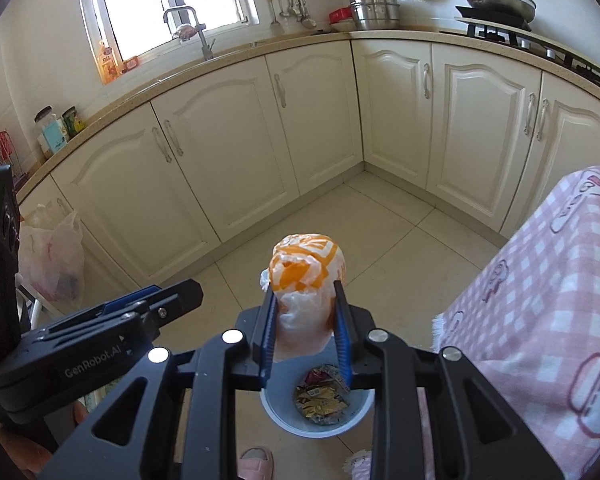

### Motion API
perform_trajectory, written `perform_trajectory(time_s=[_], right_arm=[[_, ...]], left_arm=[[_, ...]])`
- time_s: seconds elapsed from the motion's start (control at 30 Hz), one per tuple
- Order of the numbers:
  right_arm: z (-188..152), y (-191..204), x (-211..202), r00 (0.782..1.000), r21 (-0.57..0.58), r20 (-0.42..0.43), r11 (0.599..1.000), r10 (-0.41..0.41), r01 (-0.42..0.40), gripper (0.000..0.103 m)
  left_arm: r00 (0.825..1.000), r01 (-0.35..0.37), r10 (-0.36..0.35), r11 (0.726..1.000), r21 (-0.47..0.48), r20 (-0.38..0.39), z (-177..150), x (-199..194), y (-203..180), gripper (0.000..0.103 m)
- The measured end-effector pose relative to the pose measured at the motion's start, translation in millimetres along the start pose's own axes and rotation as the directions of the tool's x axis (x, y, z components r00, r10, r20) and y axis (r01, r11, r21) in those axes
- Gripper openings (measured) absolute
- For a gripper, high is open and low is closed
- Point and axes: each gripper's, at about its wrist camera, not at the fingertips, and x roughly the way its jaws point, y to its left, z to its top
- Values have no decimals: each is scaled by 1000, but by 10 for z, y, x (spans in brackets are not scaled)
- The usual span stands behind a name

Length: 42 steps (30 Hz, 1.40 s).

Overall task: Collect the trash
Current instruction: 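Carry the white-and-orange bag over the blue bin and open the right tool, then grasp the clear plastic bag with the right tool while the left tool grasps an orange peel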

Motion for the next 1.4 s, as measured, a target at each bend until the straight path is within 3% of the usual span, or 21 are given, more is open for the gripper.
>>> perform_trajectory(time_s=[0.17,0.37,0.63,0.83,1.03,1.17,1.3,1.4], right_arm=[[46,83,140,999,19,-12,999,30,-30,33],[47,83,1,1000,18,3,1000,4,-4,34],[88,-196,-690,992,27,105,997,-70,68,37],[57,-674,-1406,969,79,191,986,-158,145,39],[-150,-1377,-2211,918,181,262,950,-297,255,46],[-353,-1874,-2690,858,266,282,894,-429,359,53],[-612,-2413,-3045,789,384,256,808,-559,448,64],[-780,-2794,-3159,784,479,210,761,-584,438,67]], left_arm=[[1000,-10,10,1000,-21,15,24,-65,70,52],[1000,9,-9,1000,0,24,8,-180,-44,53],[995,67,-72,995,74,63,-21,-480,-485,56],[985,135,-152,973,185,79,-154,-715,-1132,58],[970,207,-235,930,305,57,-398,-828,-1894,62],[959,250,-282,887,388,25,-590,-839,-2440,65],[956,258,-294,849,461,8,-770,-813,-2903,72],[953,271,-302,825,497,-19,-852,-741,-3140,72]])
